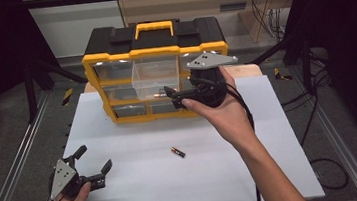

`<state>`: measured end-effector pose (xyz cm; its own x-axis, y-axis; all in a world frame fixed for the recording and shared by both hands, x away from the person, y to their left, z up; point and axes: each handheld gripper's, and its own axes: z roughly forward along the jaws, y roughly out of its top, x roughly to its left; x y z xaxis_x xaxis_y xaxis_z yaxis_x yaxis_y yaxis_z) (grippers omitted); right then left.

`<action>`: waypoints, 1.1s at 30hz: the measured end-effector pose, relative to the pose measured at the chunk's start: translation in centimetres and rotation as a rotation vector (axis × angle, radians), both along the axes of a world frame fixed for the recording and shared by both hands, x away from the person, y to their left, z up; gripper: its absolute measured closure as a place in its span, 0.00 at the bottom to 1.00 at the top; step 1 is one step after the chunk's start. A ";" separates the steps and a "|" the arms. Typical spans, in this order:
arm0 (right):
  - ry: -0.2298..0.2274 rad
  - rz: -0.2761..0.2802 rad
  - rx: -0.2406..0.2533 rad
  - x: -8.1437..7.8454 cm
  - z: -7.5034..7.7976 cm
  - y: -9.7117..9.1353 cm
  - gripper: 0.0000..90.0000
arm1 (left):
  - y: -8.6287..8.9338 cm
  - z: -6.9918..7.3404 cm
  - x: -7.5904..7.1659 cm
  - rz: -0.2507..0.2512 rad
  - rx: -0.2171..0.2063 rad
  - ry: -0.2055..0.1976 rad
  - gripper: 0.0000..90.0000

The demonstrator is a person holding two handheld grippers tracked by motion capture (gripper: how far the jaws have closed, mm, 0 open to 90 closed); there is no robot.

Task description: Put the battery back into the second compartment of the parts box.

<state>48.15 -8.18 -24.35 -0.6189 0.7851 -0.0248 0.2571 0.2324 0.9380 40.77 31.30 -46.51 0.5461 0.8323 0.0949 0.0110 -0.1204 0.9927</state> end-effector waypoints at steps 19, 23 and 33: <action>0.078 -0.014 -0.018 0.1 -3.5 -1.1 0.10 | 0.0 0.0 0.0 0.000 0.000 0.000 0.01; 0.086 -0.011 -0.017 0.1 -4.0 -1.2 0.09 | 0.0 0.0 0.0 0.001 -0.001 -0.001 0.01; 0.117 -0.014 -0.031 0.1 -5.9 -1.4 0.09 | 0.0 0.0 0.0 0.001 -0.001 -0.002 0.01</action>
<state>48.21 -9.59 -30.26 -0.6078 0.7937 0.0228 0.3680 0.2562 0.8938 40.78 31.34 -46.50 0.5451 0.8330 0.0946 0.0095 -0.1190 0.9929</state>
